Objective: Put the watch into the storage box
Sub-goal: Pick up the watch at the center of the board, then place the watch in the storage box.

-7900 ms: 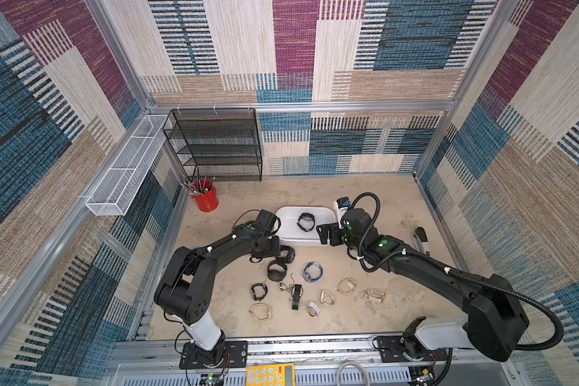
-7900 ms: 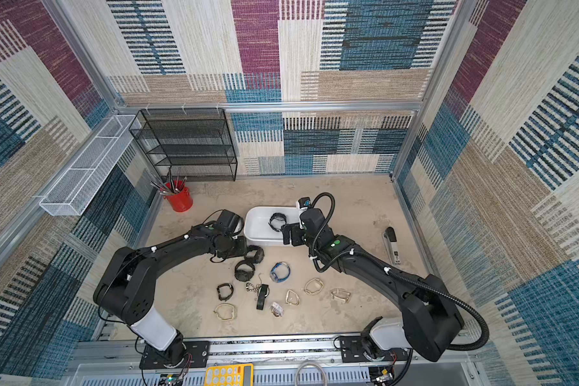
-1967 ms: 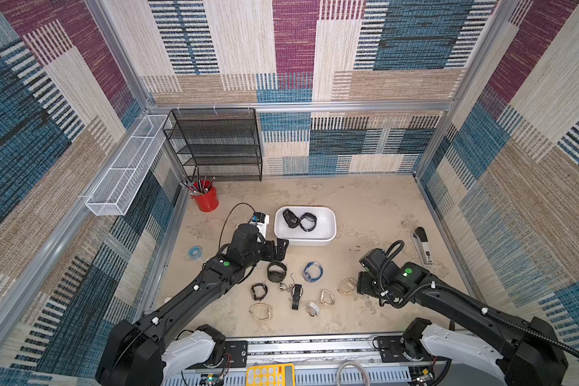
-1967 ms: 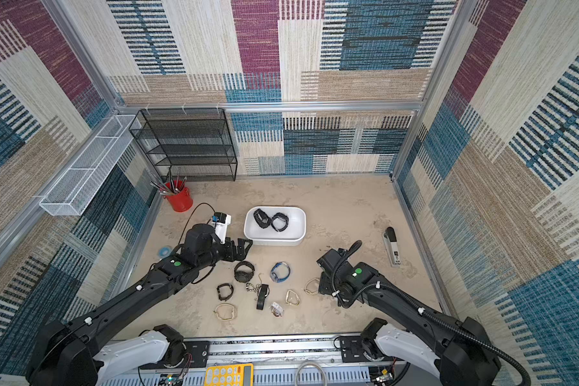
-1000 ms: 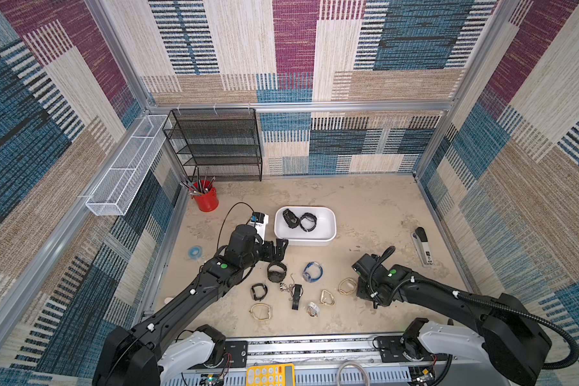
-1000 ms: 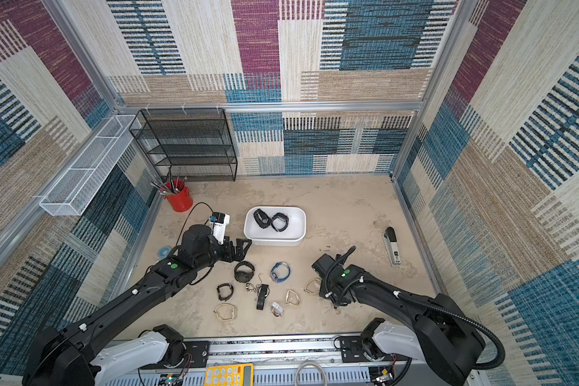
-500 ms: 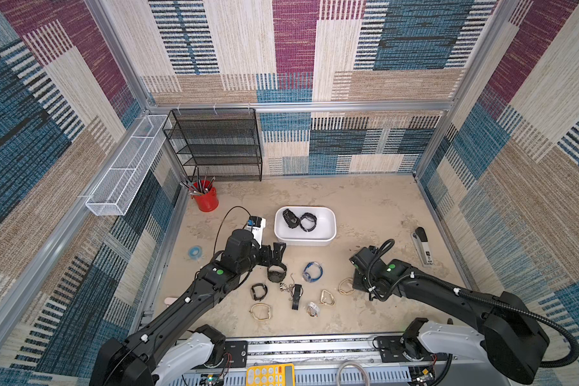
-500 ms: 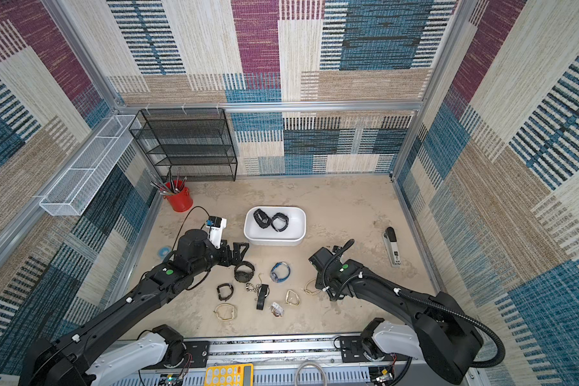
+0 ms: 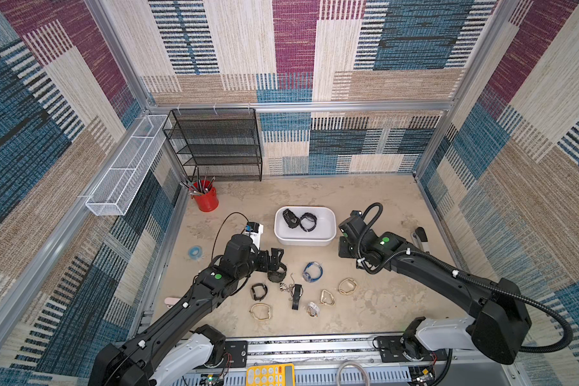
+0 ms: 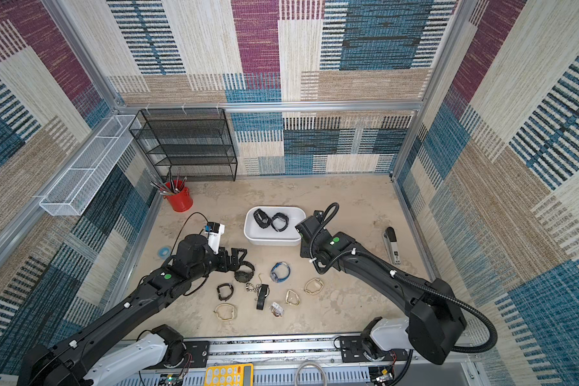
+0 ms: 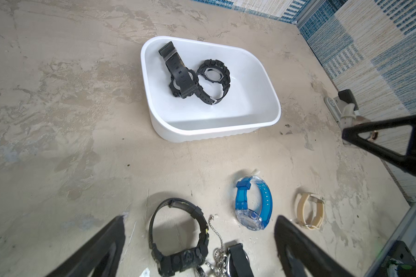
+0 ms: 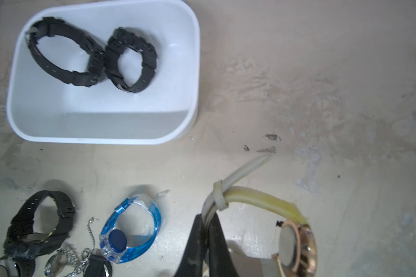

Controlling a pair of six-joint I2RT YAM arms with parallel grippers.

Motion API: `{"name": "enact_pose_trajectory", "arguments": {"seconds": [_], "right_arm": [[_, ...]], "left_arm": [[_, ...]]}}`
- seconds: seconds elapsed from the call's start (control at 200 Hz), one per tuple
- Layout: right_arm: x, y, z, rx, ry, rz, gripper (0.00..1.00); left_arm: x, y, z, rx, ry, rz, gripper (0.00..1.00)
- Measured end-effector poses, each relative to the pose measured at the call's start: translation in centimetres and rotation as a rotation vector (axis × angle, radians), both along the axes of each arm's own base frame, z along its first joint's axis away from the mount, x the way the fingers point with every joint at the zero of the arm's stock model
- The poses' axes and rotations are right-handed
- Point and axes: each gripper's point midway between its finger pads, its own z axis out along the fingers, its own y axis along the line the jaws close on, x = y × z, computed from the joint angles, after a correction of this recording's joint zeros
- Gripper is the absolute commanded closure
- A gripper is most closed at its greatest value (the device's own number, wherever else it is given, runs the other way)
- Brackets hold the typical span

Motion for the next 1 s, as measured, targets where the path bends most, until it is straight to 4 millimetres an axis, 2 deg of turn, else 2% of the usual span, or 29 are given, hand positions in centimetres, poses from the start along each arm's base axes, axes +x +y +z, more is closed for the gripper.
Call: {"name": "enact_pose_trajectory", "arguments": {"seconds": [0.315, 0.536, 0.786, 1.001], "right_arm": [[4.8, 5.2, 0.6, -0.011, -0.062, 0.163, 0.98], [8.4, 8.0, -0.5, -0.031, -0.082, 0.233, 0.97], [11.5, 8.8, -2.6, -0.039, -0.075, 0.260, 0.97], [12.5, 8.4, -4.1, -0.036, -0.060, 0.265, 0.97]], "left_arm": [[-0.5, 0.9, -0.9, 0.029, 0.050, 0.034, 0.03], [-0.9, 1.7, -1.5, 0.049, 0.080, 0.070, 0.03], [-1.0, 2.6, -1.7, 0.084, 0.087, 0.105, 0.04], [-0.9, 3.0, -1.1, 0.089, 0.072, 0.125, 0.04]]}}
